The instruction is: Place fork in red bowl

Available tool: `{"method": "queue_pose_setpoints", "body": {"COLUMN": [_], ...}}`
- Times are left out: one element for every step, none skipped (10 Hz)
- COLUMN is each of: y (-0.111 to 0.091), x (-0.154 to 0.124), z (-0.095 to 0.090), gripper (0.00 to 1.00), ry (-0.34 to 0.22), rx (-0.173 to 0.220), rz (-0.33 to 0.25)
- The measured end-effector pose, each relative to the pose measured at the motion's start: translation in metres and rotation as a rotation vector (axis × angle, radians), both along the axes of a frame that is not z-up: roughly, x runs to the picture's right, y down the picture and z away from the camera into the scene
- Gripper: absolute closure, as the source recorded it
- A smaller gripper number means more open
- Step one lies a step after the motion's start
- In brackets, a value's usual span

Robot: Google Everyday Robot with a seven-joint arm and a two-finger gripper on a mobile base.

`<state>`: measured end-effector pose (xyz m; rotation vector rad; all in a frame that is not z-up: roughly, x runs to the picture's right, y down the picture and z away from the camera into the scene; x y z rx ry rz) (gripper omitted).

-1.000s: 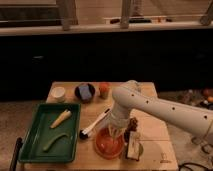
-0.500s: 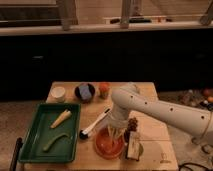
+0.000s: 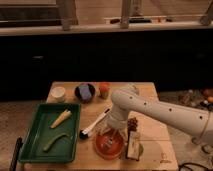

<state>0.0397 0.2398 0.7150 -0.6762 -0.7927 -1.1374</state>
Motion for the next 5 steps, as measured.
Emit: {"method": "queue_pose_setpoints", "body": {"y": [-0.0009,-0.002,-0.0031,-0.0035,-0.0049], "x": [-0.0014,-0.0026,-0.0041,-0.0055,-0.0068], "z": [-0.0009,-0.0018,-0.0029,-0.0034,-0.0045], "gripper": [0.2,0.2,0.2,0.2,0.2], "ry": [-0.004,-0.007,-0.012,-0.016,-0.021], "rx": [0.002,0.005,0.007,0.008,0.01], "rz": [-0.002,-0.004,-0.005,-0.006,-0.006]}}
